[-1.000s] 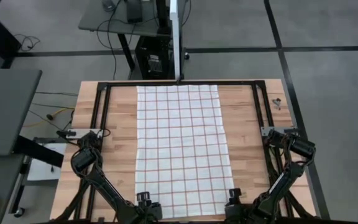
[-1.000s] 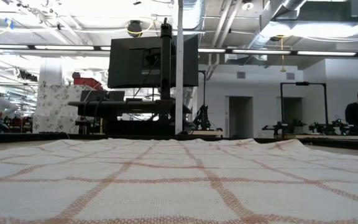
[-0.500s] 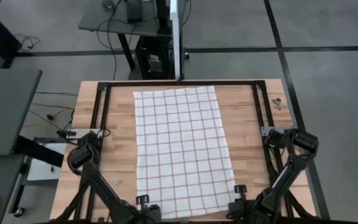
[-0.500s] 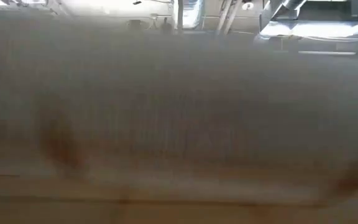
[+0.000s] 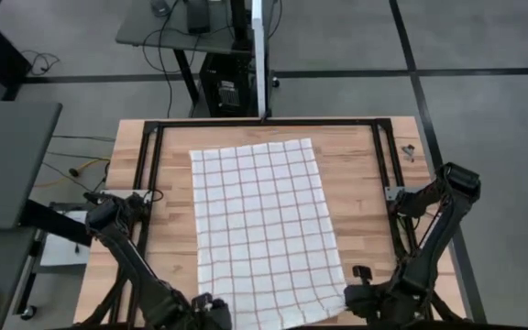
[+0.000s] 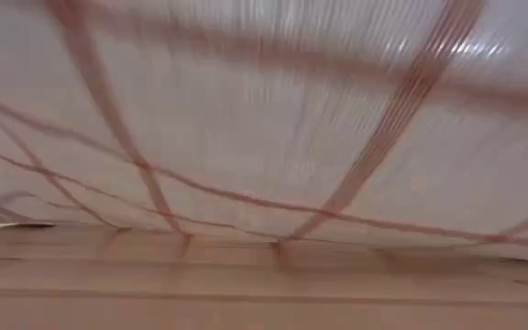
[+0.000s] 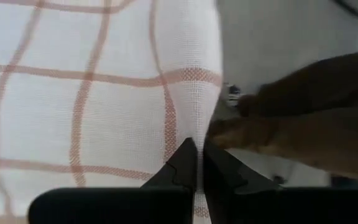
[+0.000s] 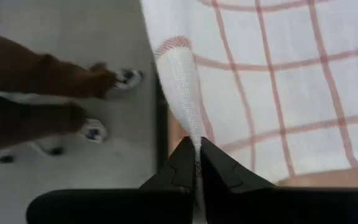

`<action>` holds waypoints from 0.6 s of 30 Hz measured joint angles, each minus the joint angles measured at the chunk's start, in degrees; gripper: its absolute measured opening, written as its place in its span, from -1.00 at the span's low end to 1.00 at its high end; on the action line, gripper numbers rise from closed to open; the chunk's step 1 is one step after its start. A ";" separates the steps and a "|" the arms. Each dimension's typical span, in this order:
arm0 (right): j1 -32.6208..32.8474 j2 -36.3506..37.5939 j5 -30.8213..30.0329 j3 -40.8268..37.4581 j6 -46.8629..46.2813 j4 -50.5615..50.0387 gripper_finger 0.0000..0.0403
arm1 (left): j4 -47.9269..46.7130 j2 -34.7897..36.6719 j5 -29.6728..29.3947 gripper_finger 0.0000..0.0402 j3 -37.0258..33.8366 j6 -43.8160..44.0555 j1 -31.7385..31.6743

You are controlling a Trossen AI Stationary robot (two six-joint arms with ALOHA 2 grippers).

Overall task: Roll towel
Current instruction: Roll the white towel

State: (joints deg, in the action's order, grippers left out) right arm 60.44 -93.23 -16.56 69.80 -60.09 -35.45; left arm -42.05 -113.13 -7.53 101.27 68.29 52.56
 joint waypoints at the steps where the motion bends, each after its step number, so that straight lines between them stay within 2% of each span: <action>1: 0.46 0.09 0.47 -0.02 -0.29 0.85 -1.00 | 1.65 -0.17 1.10 -1.00 0.00 0.40 0.40; 5: 1.54 1.33 1.33 0.00 -3.25 3.12 -1.00 | 6.34 0.31 2.64 -1.00 -0.02 2.23 0.79; 9: 1.27 4.56 1.51 0.00 -5.10 1.62 -1.00 | 4.90 3.61 2.29 -1.00 -0.02 3.50 0.02; 13: -1.80 9.15 1.51 0.07 -5.43 -5.48 -1.00 | -5.05 7.50 1.00 -1.00 0.02 2.68 -1.89; 16: -6.33 12.43 1.50 0.04 -3.10 -12.34 -1.00 | -14.46 10.34 -1.58 -1.00 -0.24 0.75 -3.87; 18: -10.12 14.33 1.51 0.07 -0.26 -15.98 -1.00 | -16.64 13.34 -1.77 -1.00 -2.44 -1.16 -5.61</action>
State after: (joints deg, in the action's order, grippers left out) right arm 50.32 -78.91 -15.05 69.87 -60.35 -51.43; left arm -58.70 -99.79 -9.30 98.83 67.13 46.96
